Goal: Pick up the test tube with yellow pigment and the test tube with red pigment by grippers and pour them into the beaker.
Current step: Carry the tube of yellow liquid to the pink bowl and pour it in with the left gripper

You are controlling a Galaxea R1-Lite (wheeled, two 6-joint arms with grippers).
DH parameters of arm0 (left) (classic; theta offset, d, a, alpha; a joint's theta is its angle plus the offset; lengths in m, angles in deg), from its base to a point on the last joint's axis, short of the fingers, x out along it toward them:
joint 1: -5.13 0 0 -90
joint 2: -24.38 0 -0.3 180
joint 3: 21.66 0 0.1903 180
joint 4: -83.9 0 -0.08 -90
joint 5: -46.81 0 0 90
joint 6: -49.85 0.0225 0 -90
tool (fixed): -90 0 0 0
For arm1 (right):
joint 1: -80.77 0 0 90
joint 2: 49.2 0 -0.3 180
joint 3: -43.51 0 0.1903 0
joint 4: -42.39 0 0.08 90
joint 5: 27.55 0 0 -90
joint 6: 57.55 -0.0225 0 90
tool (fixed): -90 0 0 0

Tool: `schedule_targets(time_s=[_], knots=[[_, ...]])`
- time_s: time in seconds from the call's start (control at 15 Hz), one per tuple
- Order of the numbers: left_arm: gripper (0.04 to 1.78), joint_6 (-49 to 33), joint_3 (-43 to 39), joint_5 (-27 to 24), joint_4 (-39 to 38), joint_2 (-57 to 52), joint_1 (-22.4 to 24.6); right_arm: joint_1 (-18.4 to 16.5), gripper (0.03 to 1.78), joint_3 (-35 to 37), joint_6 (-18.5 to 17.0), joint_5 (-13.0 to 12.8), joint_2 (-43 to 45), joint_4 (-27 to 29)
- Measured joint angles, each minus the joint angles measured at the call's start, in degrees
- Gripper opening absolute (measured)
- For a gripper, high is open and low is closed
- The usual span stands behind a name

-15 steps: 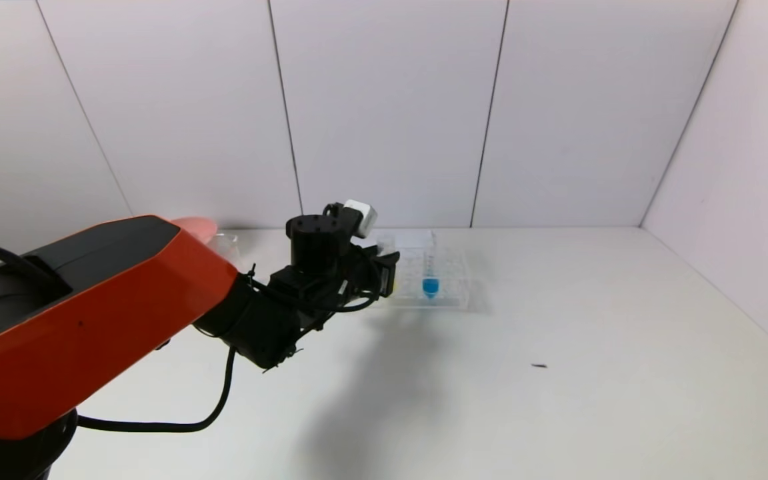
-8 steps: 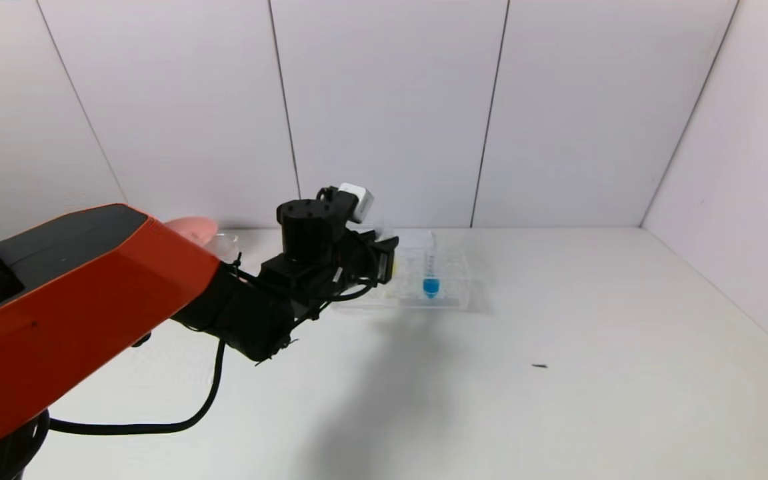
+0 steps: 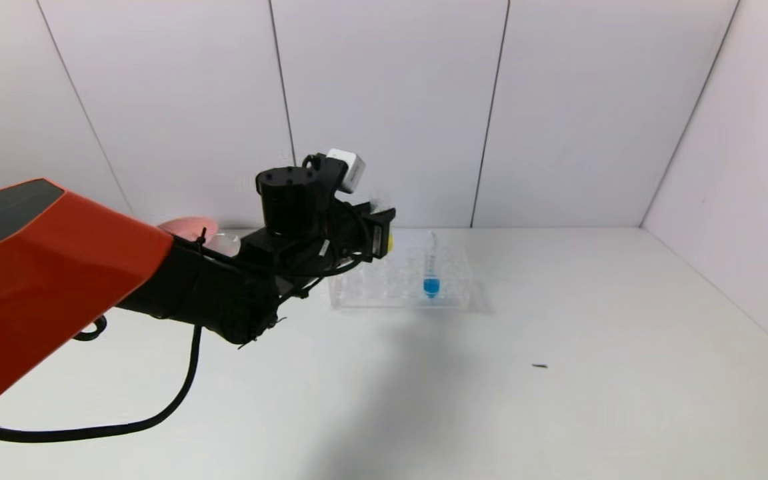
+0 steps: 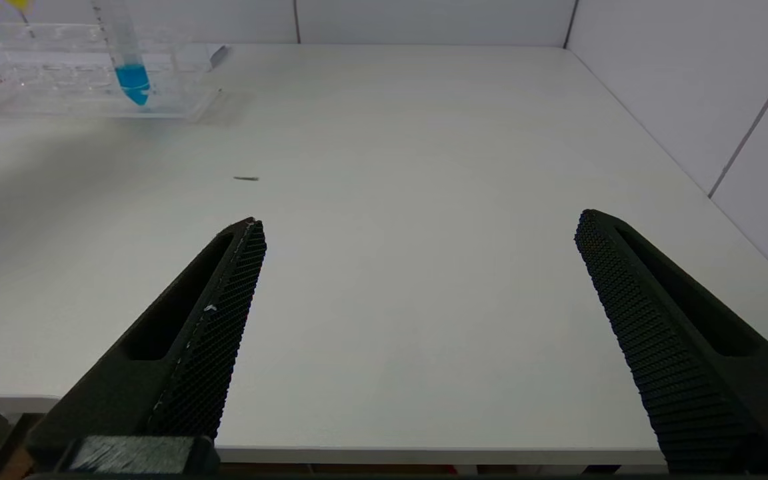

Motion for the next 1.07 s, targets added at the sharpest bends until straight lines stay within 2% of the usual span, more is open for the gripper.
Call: schedule_targets(time_s=[0.6, 1.07], knots=[[0.44, 2.2, -0.4, 0.2, 7.6, -10.5, 0.4, 0.0, 1.7, 0.0, 0.0, 0.0, 0.0, 0.0], [0.44, 3.6, 1.1, 0.3, 15.1, -16.5, 5.1, 0.0, 1.7, 0.0, 0.0, 0.0, 0.0, 0.0]])
